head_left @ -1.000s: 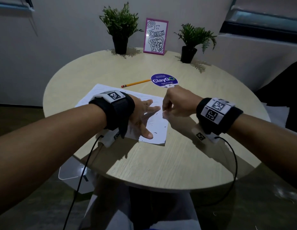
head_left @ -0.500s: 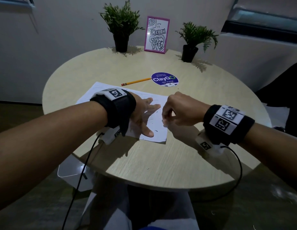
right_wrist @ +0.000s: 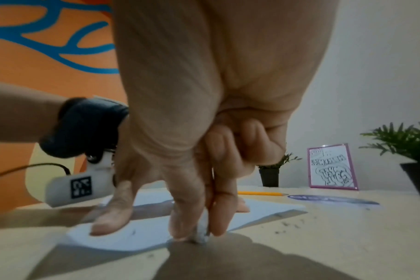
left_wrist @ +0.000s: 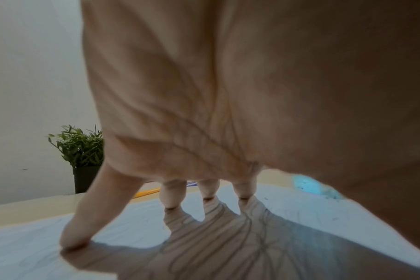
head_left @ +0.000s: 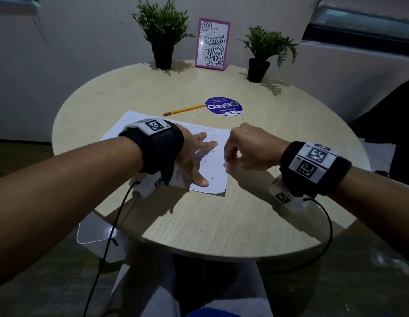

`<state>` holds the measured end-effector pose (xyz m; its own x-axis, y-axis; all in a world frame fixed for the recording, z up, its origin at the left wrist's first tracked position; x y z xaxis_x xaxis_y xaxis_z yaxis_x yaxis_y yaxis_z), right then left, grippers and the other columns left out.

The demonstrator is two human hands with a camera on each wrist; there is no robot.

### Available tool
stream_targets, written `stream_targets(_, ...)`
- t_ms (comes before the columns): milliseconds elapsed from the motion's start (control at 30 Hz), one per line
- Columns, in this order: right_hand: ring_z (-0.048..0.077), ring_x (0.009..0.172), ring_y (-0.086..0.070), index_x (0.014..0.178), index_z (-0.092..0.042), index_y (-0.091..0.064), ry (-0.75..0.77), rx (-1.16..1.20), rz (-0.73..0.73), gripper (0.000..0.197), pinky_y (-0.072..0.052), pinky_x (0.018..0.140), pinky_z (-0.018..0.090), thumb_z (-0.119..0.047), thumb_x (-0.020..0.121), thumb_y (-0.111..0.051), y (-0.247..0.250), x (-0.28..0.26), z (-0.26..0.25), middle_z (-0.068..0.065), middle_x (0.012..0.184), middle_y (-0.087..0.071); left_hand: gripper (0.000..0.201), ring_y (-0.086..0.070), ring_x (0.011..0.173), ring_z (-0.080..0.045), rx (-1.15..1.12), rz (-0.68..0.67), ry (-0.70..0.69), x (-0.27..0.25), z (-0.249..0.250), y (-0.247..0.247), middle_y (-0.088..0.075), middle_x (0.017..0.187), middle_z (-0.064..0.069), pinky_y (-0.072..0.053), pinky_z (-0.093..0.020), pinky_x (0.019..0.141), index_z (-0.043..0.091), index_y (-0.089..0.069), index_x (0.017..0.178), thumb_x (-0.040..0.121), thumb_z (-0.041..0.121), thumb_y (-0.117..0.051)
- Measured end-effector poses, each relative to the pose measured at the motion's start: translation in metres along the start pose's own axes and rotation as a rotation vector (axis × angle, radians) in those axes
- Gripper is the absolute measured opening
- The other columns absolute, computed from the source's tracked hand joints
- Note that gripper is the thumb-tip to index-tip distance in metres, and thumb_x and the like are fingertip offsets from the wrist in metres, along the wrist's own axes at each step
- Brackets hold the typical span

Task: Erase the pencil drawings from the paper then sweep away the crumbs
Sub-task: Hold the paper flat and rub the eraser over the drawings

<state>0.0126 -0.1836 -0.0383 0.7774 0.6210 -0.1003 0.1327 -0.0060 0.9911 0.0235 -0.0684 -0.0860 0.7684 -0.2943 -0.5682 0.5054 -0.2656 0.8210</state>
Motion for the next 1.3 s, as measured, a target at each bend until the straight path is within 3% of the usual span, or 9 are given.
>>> stream_targets(100,0.0,0.065,-0.062,0.079,-0.026,-0.079,0.05,0.051,-0.077,0.002,-0.054,0.066,0.031,-0.026,0.079,-0.081,0.001,-0.002,-0.003,-0.013,0.071,-0.073,0.126,0.014,0.152,-0.028,0.015,-0.003,0.004,0.0,0.0,0.0,0.027,0.162,0.007,-0.008,-0.062,0.12,0.045,0.02,0.152,0.068,0.077,-0.069)
stream_targets(267,0.01,0.071,-0.065,0.078,-0.026,-0.078,-0.064,0.024,0.073,0.006,-0.058,0.069,0.04,-0.029,0.078,-0.083,0.014,0.014,0.015,-0.011,0.071,-0.072,0.123,0.015,0.152,-0.026,-0.027,0.007,-0.008,-0.002,0.002,0.0,0.024,0.163,0.007,-0.005,-0.059,0.12,0.044,0.016,0.153,0.071,0.071,-0.071)
stream_targets(400,0.012,0.073,-0.062,0.079,-0.028,-0.078,0.033,-0.045,-0.026,0.008,-0.054,0.066,0.034,-0.021,0.081,-0.076,0.003,0.003,-0.011,-0.009,0.075,-0.074,0.118,0.008,0.153,-0.025,-0.053,0.1,-0.06,-0.003,0.005,0.005,0.011,0.167,-0.001,-0.005,-0.049,0.121,0.036,0.003,0.157,0.073,0.062,-0.075)
stream_targets(500,0.0,0.069,-0.061,0.077,-0.029,-0.079,0.086,0.015,-0.147,0.007,-0.053,0.066,0.03,-0.022,0.08,-0.08,0.0,0.0,-0.019,-0.014,0.075,-0.074,0.122,0.015,0.152,-0.023,0.009,0.021,-0.01,-0.004,0.003,0.002,0.023,0.164,0.005,-0.003,-0.054,0.12,0.039,0.015,0.155,0.073,0.071,-0.069)
stream_targets(700,0.011,0.07,-0.066,0.08,-0.021,-0.079,-0.043,-0.046,-0.005,0.009,-0.058,0.07,0.042,-0.028,0.077,-0.085,0.021,0.024,0.017,-0.009,0.073,-0.074,0.124,0.016,0.152,-0.027,-0.022,0.006,0.012,-0.002,0.0,0.0,0.025,0.163,0.007,-0.004,-0.062,0.119,0.044,0.017,0.153,0.07,0.072,-0.071)
stream_targets(933,-0.001,0.062,-0.061,0.083,-0.023,-0.081,0.082,0.074,-0.131,0.008,-0.044,0.058,0.016,-0.031,0.079,-0.083,0.007,0.012,-0.01,-0.014,0.073,-0.073,0.126,0.015,0.152,-0.027,0.003,-0.009,0.01,0.0,-0.001,-0.001,0.027,0.162,0.008,-0.006,-0.062,0.12,0.043,0.02,0.152,0.069,0.077,-0.069)
stream_targets(1067,0.01,0.077,-0.065,0.086,-0.021,-0.079,0.004,0.005,0.037,0.009,-0.055,0.069,0.034,-0.028,0.081,-0.081,0.013,0.024,-0.008,-0.007,0.079,-0.074,0.12,0.011,0.153,-0.027,0.018,0.008,-0.002,-0.008,0.004,0.002,0.026,0.163,0.006,-0.007,-0.058,0.119,0.04,0.016,0.155,0.074,0.075,-0.064)
stream_targets(1133,0.014,0.082,-0.061,0.087,-0.021,-0.077,-0.024,-0.067,0.033,0.009,-0.053,0.07,0.034,-0.028,0.083,-0.08,0.007,0.025,-0.01,-0.005,0.082,-0.073,0.119,0.007,0.153,-0.029,0.028,0.012,-0.004,-0.009,0.004,0.003,0.026,0.163,0.006,-0.01,-0.059,0.118,0.041,0.015,0.155,0.073,0.077,-0.063)
stream_targets(1300,0.001,0.067,-0.06,0.081,-0.024,-0.08,0.101,0.039,-0.119,0.003,-0.052,0.065,0.027,-0.027,0.08,-0.082,0.002,0.016,-0.037,-0.011,0.072,-0.073,0.117,-0.002,0.153,-0.031,0.02,0.039,-0.048,-0.01,0.005,0.004,0.017,0.165,0.007,-0.017,-0.058,0.118,0.044,0.011,0.154,0.072,0.077,-0.065)
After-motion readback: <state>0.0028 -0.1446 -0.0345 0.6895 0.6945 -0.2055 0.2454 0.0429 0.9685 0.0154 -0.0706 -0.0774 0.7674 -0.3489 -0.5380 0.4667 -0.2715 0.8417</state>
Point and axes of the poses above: each hand's wrist, its own x-axis towards the middle knuckle, its own y-axis out of the back of the hand, z = x × y, the point moved 8 cm from there along x, towards the middle knuckle
